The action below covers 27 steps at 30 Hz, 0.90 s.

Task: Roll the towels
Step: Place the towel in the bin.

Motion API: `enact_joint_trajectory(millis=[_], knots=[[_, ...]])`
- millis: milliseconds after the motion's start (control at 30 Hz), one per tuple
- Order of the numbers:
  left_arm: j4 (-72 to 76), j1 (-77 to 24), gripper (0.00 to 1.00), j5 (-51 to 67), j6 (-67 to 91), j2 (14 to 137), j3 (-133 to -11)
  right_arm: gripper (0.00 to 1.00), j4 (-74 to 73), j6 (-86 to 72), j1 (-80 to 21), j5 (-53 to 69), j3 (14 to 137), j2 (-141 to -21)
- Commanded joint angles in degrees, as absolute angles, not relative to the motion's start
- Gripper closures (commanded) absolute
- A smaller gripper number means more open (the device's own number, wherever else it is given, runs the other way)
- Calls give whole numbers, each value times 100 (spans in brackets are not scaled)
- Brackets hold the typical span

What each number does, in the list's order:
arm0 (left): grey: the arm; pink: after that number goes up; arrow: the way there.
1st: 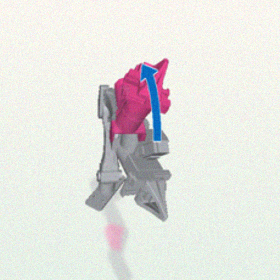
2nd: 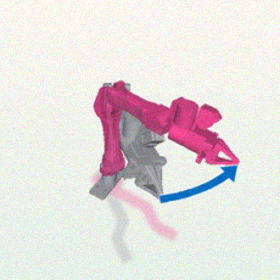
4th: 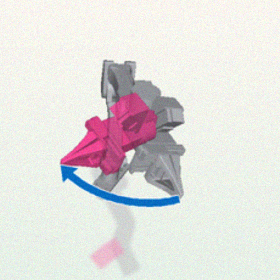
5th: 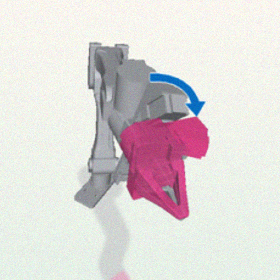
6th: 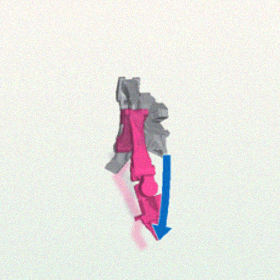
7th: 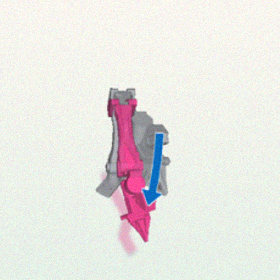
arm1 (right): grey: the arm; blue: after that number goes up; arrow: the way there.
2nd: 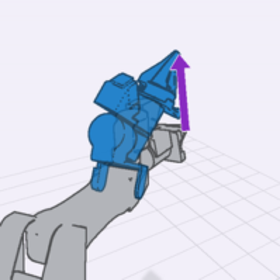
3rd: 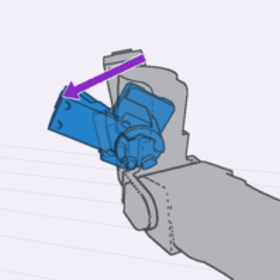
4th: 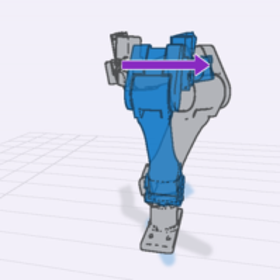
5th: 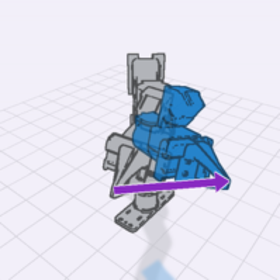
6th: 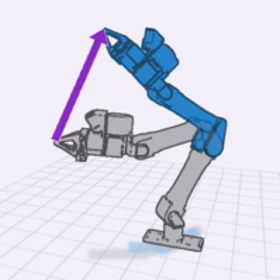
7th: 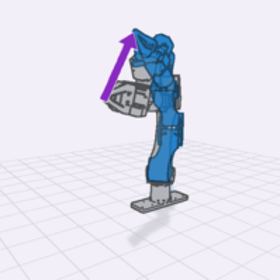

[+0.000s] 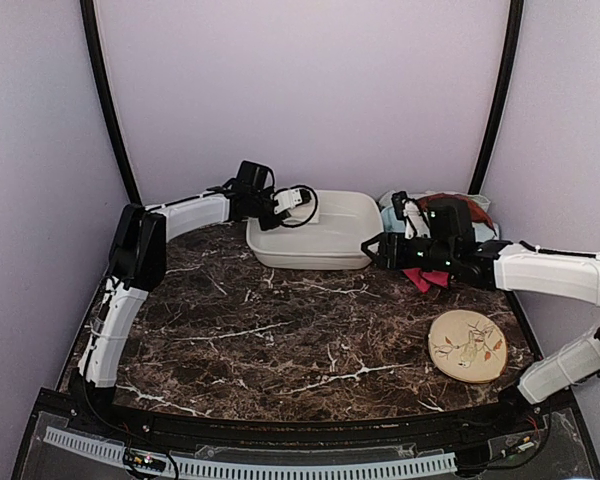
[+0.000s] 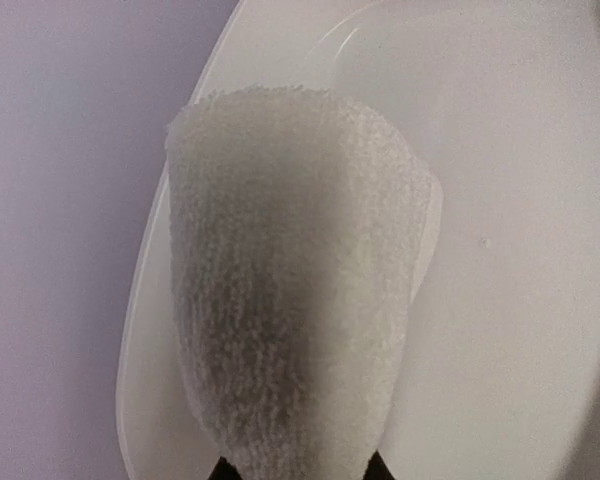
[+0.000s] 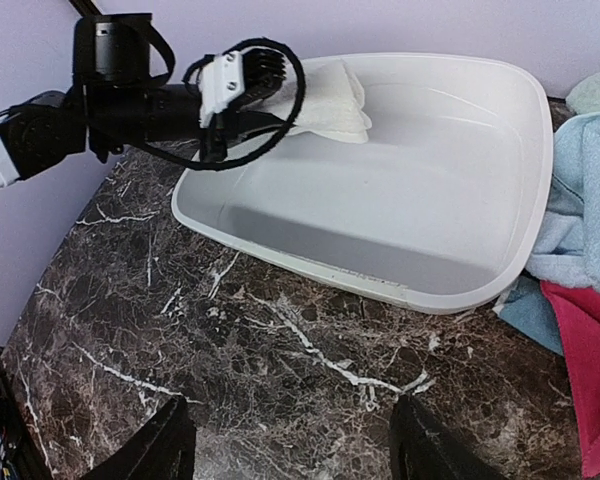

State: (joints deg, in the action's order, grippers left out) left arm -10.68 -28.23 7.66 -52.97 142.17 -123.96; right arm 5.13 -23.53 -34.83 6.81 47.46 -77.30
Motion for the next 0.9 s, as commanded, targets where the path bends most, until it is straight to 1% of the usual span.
enact_joint_trajectory(millis=[0,233,467,600,700,800,867], knots=[[-925,-2889,100,464,-5615,14624,-12962,34,974,-2608,-3540,815,4468,-7460],[-308,-2958,100,-143,-6100,15198,-13147,34,1182,-2807,-3543,920,4215,-7226],[959,-2988,100,-828,-6508,15353,-13008,33,1387,-2924,-3548,1136,4106,-7322],[1697,-2982,100,-977,-6645,15353,-12858,33,1486,-2960,-3543,1241,4061,-7441],[1517,-2988,100,-810,-6735,15370,-12751,33,1561,-3015,-3542,1325,4052,-7556],[844,-3003,100,-728,-6852,15437,-12743,33,1528,-3044,-3545,1386,4085,-7623],[193,-2986,94,-562,-6730,15380,-12747,33,1505,-3037,-3546,1390,4097,-7621]])
